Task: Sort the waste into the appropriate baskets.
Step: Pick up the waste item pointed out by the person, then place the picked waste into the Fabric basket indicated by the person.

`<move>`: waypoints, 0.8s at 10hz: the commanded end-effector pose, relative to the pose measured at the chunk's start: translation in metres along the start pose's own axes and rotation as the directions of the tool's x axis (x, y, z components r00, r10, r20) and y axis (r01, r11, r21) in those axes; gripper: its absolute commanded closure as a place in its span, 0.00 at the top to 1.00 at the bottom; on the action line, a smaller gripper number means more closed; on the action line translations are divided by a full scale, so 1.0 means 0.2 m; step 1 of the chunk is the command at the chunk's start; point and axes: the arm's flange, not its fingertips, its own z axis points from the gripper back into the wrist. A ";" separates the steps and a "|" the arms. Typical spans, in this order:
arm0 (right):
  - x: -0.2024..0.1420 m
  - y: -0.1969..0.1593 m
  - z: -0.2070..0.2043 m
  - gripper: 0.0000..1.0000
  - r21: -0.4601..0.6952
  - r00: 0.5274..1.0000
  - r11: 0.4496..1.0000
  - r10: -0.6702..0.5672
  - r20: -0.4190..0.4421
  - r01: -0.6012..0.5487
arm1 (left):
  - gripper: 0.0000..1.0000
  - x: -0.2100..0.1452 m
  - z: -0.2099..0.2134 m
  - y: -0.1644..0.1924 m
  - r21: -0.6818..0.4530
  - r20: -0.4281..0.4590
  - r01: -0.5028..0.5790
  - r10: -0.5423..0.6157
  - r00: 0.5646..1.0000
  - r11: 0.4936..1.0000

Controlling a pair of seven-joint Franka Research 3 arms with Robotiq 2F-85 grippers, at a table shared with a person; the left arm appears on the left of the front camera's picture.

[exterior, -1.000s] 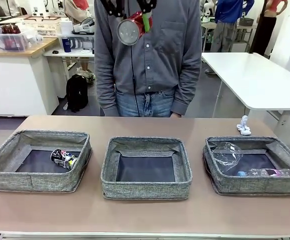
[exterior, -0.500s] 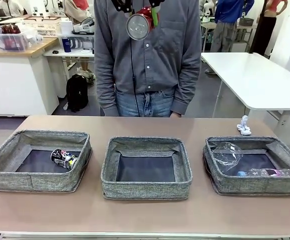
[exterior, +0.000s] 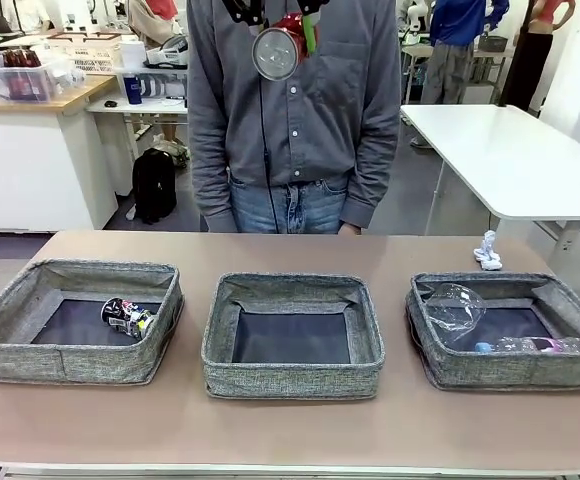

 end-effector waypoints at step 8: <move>-0.03 -0.01 0.02 1.00 0.010 1.000 1.000 0.015 -0.010 -0.015 | 0.45 -0.02 0.01 0.02 0.014 0.006 0.012 -0.012 1.000 1.000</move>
